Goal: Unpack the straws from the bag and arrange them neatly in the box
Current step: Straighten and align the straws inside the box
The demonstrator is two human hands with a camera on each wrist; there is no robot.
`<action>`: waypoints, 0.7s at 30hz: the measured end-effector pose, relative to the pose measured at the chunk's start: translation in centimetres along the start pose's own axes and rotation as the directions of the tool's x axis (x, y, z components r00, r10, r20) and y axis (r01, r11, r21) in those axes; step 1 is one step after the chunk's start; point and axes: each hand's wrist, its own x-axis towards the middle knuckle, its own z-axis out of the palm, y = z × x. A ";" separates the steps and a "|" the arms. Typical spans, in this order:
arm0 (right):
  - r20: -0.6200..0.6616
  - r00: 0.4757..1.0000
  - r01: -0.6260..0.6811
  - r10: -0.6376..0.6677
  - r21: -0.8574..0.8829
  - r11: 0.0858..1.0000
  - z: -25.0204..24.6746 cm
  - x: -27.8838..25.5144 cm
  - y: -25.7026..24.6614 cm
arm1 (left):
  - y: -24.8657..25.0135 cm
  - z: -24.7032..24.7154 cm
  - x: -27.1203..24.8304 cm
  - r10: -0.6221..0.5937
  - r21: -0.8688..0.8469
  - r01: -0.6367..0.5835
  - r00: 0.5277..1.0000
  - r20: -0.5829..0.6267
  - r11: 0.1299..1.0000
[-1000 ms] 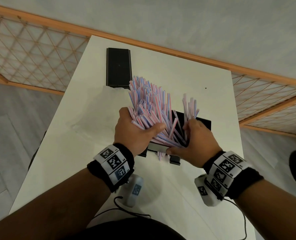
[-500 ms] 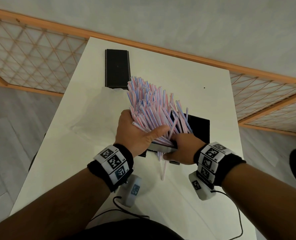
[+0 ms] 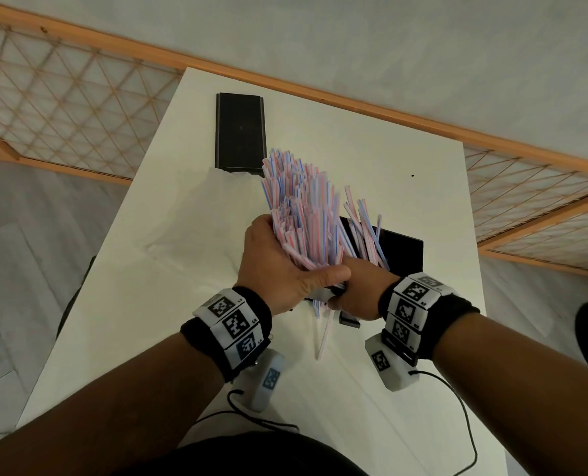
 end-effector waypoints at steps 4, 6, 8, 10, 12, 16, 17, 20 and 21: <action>-0.124 0.990 0.080 -0.074 0.050 0.996 0.0 -0.7 -0.2 | 0.1 0.0 0.0 -0.010 0.034 0.011 0.999 -0.037 0.999; -0.171 0.981 0.099 -0.092 0.034 0.995 -0.3 -1.5 -0.4 | 0.3 0.0 0.1 -0.025 0.020 0.026 0.998 -0.056 0.999; -0.195 0.977 0.092 -0.087 0.014 0.996 -0.5 -2.2 -0.5 | -0.1 0.1 0.5 -0.046 0.017 0.047 0.998 -0.053 0.999; -0.232 0.971 0.067 -0.062 0.015 0.998 -0.4 -2.5 -0.1 | -0.7 0.1 0.8 -0.071 0.025 0.072 0.997 -0.041 0.997; -0.270 0.963 0.009 0.000 0.032 0.999 -0.3 -3.0 0.6 | -0.9 0.0 0.8 -0.084 0.034 0.086 0.995 -0.051 0.996; -0.387 0.916 -0.091 0.108 0.061 0.994 0.0 -4.2 1.9 | 0.0 -0.1 0.5 -0.146 -0.038 0.142 0.984 -0.100 0.989; -0.401 0.908 -0.105 0.123 0.067 0.992 0.1 -4.5 2.1 | 0.1 -0.1 0.4 -0.162 -0.080 0.156 0.983 -0.084 0.985; -0.466 0.874 -0.107 0.138 0.092 0.990 0.7 -4.7 2.7 | 0.1 -0.1 0.2 -0.155 -0.073 0.152 0.987 -0.035 0.986; -0.497 0.858 -0.096 0.128 0.091 0.991 0.8 -4.7 2.9 | 0.2 -0.1 0.1 -0.141 -0.019 0.141 0.990 -0.027 0.990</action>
